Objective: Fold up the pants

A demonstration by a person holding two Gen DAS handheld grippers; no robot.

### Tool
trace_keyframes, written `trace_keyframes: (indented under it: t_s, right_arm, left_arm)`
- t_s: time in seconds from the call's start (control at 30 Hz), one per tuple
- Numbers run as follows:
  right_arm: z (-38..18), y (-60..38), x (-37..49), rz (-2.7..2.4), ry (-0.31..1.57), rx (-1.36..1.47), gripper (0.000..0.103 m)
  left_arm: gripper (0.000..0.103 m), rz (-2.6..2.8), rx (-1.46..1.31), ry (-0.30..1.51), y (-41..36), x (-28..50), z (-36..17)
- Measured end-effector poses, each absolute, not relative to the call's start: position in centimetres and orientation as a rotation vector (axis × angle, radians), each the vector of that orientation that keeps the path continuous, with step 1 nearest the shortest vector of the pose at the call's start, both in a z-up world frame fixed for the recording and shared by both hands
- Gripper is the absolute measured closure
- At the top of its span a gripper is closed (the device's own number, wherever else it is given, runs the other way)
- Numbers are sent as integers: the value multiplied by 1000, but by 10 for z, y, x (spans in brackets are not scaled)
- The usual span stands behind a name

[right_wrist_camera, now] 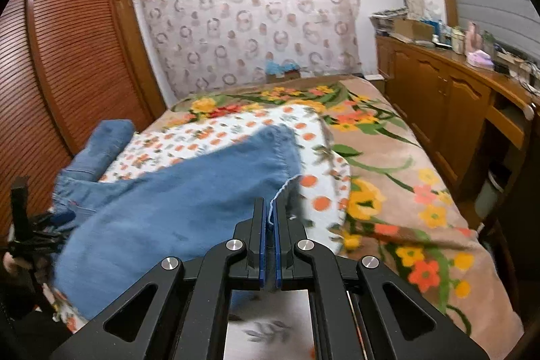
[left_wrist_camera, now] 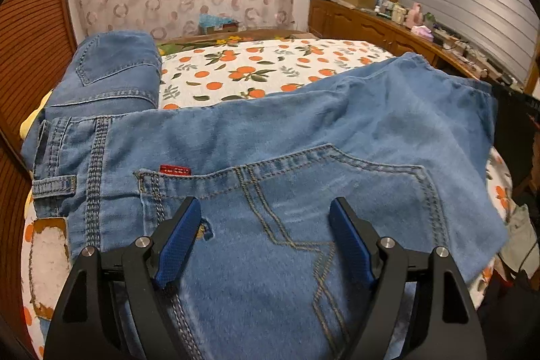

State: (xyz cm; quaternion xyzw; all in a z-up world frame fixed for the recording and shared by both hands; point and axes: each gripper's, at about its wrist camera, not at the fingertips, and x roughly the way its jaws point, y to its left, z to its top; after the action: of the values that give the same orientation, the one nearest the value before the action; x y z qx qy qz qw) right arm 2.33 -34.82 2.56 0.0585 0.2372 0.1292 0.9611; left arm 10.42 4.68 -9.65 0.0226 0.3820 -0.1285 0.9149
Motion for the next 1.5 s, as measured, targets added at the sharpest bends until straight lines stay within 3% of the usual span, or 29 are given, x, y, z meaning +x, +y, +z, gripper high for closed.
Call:
trace_keyframes:
  t_s: [0.53, 0.87, 1.17, 1.23, 1.37, 1.5]
  right_arm:
    - [117, -229, 13, 575, 339, -89, 100]
    - [130, -148, 31, 812, 321, -189, 100]
    - [120, -122, 75, 874, 424, -230, 100]
    - [118, -119, 82, 859, 443, -235, 97]
    - [118, -126, 92, 818, 450, -231, 69]
    - [117, -138, 99, 765, 454, -215, 67]
  left_arm:
    - [23, -231, -9, 692, 89, 64, -59]
    - [23, -175, -49, 668, 124, 47, -54]
    - [23, -161, -89, 678, 142, 43, -61]
    - [23, -161, -95, 680, 143, 44, -63]
    - [23, -161, -103, 687, 141, 48, -65]
    - [23, -171, -91, 683, 132, 50, -63]
